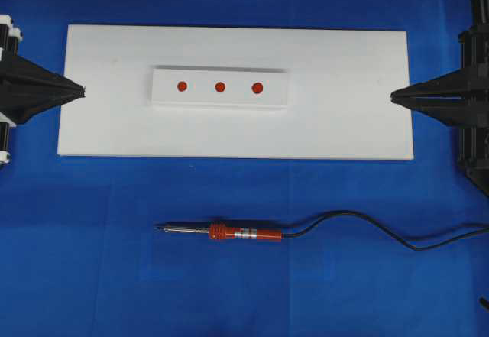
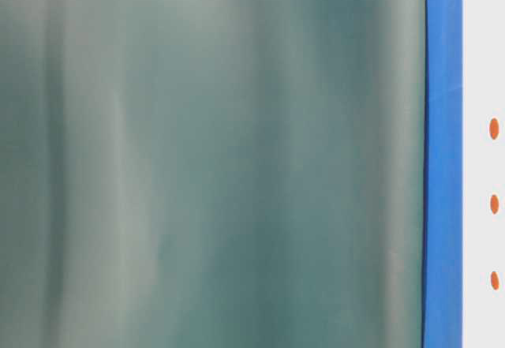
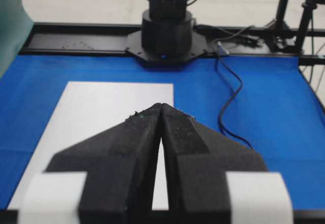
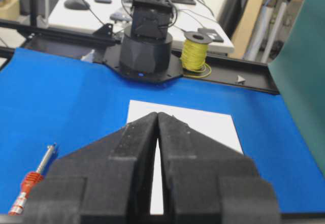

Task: Touch the tip of the soldering iron to the mark.
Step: 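Move the right gripper down over the red-handled soldering iron handle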

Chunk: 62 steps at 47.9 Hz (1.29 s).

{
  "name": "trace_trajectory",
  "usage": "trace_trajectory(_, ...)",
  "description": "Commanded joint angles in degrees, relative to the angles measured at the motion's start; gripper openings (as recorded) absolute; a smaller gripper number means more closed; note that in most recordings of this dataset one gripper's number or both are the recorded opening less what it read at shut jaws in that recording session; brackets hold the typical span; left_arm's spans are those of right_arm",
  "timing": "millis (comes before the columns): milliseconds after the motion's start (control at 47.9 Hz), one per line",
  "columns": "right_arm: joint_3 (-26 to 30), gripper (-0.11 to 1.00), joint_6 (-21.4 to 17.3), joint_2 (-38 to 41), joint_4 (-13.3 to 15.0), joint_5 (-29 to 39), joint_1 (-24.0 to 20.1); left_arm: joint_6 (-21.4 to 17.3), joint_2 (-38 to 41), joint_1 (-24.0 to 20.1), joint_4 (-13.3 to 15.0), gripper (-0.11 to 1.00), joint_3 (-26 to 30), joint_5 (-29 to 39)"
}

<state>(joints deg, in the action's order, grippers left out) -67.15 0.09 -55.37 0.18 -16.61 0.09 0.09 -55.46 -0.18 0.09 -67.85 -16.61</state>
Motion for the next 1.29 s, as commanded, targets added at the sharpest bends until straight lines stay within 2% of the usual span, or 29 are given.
trace_trajectory(0,1.5,0.0,-0.4,0.9,-0.3,-0.2,-0.6,0.2,0.3,0.5,-0.2,0.0,1.0,-0.8)
trace_trajectory(104,3.3,-0.06,-0.7,2.3,-0.2,2.0,-3.0,0.2,0.4,0.5,-0.2,0.0,1.0,-0.8)
trace_trajectory(209,5.9,-0.06,-1.3,4.6,-0.3,5.7,-4.7,0.2,0.4,0.5,-0.3,0.0,0.9,-0.7)
trace_trajectory(501,10.5,-0.04,-4.9,13.5,-0.4,8.6,-5.4,0.2,0.4,0.5,-0.2,0.0,0.7,-0.5)
trace_trajectory(626,12.1,0.12,-6.2,17.8,-0.3,8.6,-6.1,0.2,0.4,0.5,-0.2,0.0,0.4,-0.6)
trace_trajectory(709,13.3,0.34,-7.8,21.4,-0.3,8.5,-6.6,0.2,0.3,0.5,-0.2,0.0,0.4,-0.5)
trace_trajectory(855,16.5,0.79,-11.6,29.0,-0.4,9.2,-7.4,0.2,0.3,0.3,-0.3,0.0,0.4,-0.5)
trace_trajectory(918,18.5,0.91,-12.8,32.3,-0.4,10.3,-7.9,0.2,0.3,0.1,-0.2,0.0,0.3,-0.5)
trace_trajectory(1022,22.9,0.88,-14.6,38.2,-0.3,13.5,-9.2,0.2,0.4,0.0,-0.2,0.0,-0.1,-0.5)
trace_trajectory(1273,34.2,0.89,-16.1,50.4,-0.3,24.4,-11.2,0.2,0.2,0.0,-0.2,0.0,-0.3,-0.5)
